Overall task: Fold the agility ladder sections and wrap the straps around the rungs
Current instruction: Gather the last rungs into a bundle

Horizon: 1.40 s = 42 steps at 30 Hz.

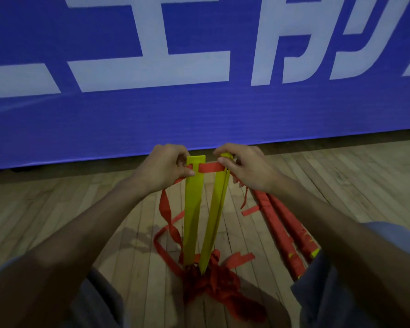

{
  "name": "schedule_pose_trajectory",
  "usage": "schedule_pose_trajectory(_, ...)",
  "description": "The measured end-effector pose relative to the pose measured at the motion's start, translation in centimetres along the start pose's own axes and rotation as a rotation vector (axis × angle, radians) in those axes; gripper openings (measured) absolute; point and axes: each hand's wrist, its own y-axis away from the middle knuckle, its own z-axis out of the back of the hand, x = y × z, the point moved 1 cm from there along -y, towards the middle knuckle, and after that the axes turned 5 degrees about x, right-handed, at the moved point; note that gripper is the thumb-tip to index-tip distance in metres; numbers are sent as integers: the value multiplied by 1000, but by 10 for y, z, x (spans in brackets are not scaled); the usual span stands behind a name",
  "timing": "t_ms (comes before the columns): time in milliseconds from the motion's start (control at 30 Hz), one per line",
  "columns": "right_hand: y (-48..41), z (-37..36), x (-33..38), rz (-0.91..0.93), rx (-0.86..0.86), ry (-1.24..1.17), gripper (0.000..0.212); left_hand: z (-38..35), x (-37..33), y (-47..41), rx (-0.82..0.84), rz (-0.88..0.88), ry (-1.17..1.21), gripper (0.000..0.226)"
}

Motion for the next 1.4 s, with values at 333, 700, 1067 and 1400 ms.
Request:
schedule_pose_trajectory(333, 0, 1, 4, 37, 93, 76, 39, -2, -4, 1, -107, 37, 57, 18)
schedule_pose_trajectory(700, -2, 2, 5, 4, 83, 5, 32, -6, -6, 3, -87, -64, 67, 23)
schedule_pose_trajectory(1067, 2, -10, 11, -268, -114, -229, 41, -34, -25, 12, -75, -248, 126, 15)
schedule_pose_trajectory(1400, 4, -8, 10, -235, -90, -263, 27, -32, -24, 10, 218, -304, 259, 23)
